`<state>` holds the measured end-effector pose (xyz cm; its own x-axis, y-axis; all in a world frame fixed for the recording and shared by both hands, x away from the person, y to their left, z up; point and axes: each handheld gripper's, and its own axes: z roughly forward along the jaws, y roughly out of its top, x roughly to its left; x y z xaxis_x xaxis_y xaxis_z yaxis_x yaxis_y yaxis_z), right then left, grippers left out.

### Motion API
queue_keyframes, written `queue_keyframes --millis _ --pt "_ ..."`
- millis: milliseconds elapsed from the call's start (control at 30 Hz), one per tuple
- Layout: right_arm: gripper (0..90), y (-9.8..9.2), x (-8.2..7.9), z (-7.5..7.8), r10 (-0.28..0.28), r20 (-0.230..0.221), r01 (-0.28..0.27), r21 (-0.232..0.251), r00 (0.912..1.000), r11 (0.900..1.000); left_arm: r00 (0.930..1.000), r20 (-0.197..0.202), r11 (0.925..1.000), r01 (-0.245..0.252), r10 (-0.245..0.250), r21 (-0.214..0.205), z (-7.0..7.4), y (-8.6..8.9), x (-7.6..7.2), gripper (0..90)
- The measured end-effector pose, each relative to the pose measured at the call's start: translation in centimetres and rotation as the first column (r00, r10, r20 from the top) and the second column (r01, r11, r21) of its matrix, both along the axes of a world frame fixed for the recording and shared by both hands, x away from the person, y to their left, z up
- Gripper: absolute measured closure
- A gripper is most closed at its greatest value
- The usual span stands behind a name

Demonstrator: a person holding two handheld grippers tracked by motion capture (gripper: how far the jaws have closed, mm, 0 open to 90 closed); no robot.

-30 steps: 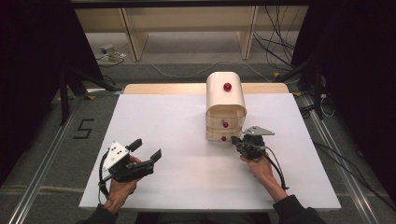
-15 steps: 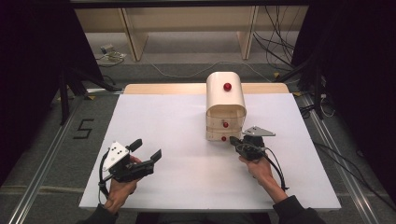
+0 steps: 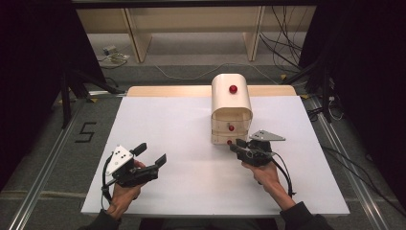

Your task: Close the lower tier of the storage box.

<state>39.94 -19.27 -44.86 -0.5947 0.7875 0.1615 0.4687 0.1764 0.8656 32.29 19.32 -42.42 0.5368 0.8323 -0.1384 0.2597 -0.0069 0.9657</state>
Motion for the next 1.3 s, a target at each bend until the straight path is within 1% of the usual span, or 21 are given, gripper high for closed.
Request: queue_keyframes --millis 100,167,233,400,567,667,767,867,933,967,1000,1100,1300 --pt "51.8 0.0 -0.3 0.3 0.007 0.013 -0.007 0.008 0.9999 0.9999 1.0000 -0.003 1.0000 0.002 -0.002 0.000 0.0 0.0 0.0 15.5" --pt "47.4 0.0 -0.5 0.5 0.015 0.015 -0.015 0.021 0.9998 0.9997 1.0000 -0.004 1.0000 0.005 -0.005 0.001 0.0 0.0 0.0 15.5" --pt "43.4 0.0 -0.8 0.6 0.019 0.015 -0.019 0.024 0.9997 0.9995 0.9999 -0.008 0.9999 0.012 -0.012 0.004 0.0 -0.1 0.0 15.5" --pt "36.0 0.0 -1.1 1.0 0.026 0.038 -0.028 0.041 0.9989 0.9988 0.9997 -0.011 0.9998 0.021 -0.021 0.006 -0.1 -0.1 0.1 15.5" --pt "30.6 -0.1 -1.4 1.3 0.027 0.047 -0.029 0.058 0.9985 0.9979 0.9996 -0.014 0.9996 0.026 -0.026 0.005 -0.1 -0.2 0.1 15.5" --pt "28.5 -0.1 -1.6 1.5 0.024 0.045 -0.027 0.065 0.9987 0.9975 0.9994 -0.014 0.9995 0.031 -0.031 0.004 -0.1 -0.3 0.1 15.5" --pt "26.8 0.0 -1.7 1.6 0.032 0.058 -0.036 0.069 0.9978 0.9970 0.9991 -0.018 0.9991 0.039 -0.039 0.013 -0.1 -0.3 0.1 15.5" --pt "25.3 0.0 -1.9 1.8 0.041 0.062 -0.046 0.076 0.9972 0.9960 0.9989 -0.021 0.9991 0.042 -0.042 0.010 -0.1 -0.3 0.1 15.5" --pt "24.1 0.1 -1.9 1.8 0.050 0.074 -0.055 0.075 0.9960 0.9957 0.9988 -0.021 0.9990 0.044 -0.044 0.011 -0.1 -0.3 0.1 15.5" --pt "23.5 0.1 -2.0 1.9 0.048 0.069 -0.053 0.072 0.9965 0.9960 0.9987 -0.021 0.9989 0.046 -0.045 0.011 -0.1 -0.3 0.1 15.5" --pt "22.8 0.1 -2.0 1.9 0.056 0.073 -0.062 0.072 0.9957 0.9955 0.9987 -0.020 0.9988 0.047 -0.047 0.010 -0.1 -0.3 0.1 15.5" --pt "22.4 0.1 -2.2 2.0 0.065 0.086 -0.071 0.071 0.9942 0.9949 0.9980 -0.021 0.9980 0.060 -0.060 0.020 -0.1 -0.4 0.1 15.5" --pt "21.1 0.0 -2.7 2.3 0.072 0.099 -0.080 0.078 0.9925 0.9937 0.9971 -0.021 0.9971 0.074 -0.074 0.017 -0.2 -0.5 0.0 15.5"
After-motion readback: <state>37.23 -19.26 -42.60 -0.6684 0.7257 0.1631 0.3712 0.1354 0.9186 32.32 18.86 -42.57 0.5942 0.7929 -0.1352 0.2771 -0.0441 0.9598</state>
